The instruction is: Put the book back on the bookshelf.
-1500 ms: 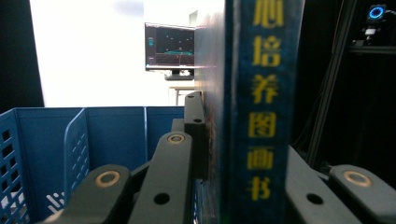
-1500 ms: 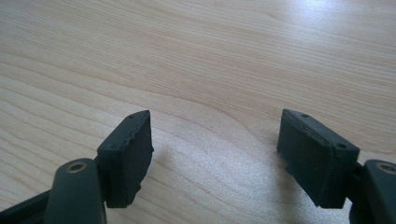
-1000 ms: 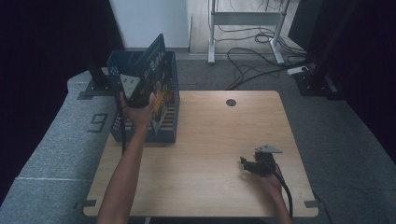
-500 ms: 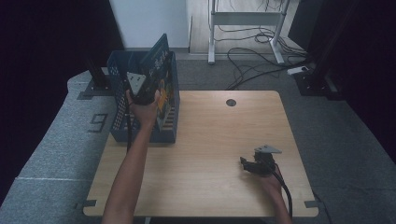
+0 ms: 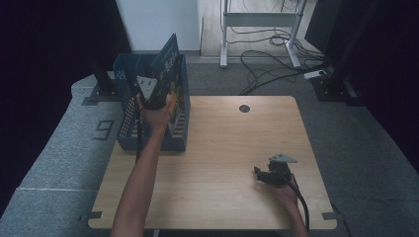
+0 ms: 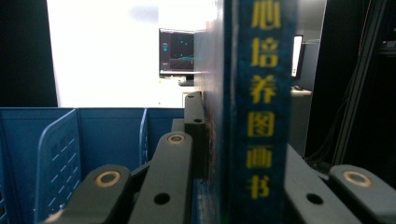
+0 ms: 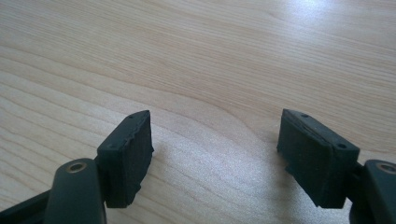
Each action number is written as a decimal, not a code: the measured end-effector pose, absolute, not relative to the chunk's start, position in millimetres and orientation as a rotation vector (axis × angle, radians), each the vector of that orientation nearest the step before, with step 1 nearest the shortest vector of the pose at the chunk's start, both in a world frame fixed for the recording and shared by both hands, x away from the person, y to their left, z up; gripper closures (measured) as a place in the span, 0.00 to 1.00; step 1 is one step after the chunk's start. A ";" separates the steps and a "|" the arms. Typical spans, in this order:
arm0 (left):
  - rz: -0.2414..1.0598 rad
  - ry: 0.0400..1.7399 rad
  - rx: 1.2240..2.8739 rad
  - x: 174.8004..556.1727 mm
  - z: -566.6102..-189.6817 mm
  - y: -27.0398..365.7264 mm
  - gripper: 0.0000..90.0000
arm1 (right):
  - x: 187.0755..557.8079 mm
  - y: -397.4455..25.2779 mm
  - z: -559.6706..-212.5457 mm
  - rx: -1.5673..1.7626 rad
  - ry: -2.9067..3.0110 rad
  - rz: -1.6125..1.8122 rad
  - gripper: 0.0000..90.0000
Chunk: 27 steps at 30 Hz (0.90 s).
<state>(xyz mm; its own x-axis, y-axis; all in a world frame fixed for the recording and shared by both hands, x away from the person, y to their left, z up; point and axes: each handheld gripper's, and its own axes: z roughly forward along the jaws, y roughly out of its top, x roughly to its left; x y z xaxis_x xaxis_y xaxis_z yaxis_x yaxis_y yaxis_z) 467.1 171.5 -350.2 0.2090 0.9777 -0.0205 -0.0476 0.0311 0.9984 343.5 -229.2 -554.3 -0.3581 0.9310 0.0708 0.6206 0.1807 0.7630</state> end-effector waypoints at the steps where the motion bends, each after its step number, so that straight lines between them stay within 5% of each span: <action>1: 1.057 1.030 1.248 468.2 -351.1 171.2 0.91 | 343.3 -228.8 -554.3 1.459 2.050 1.012 0.29; 27: 1.073 1.050 1.303 479.6 -381.2 155.3 0.91 | 340.8 -224.0 -554.6 1.423 2.062 0.960 0.28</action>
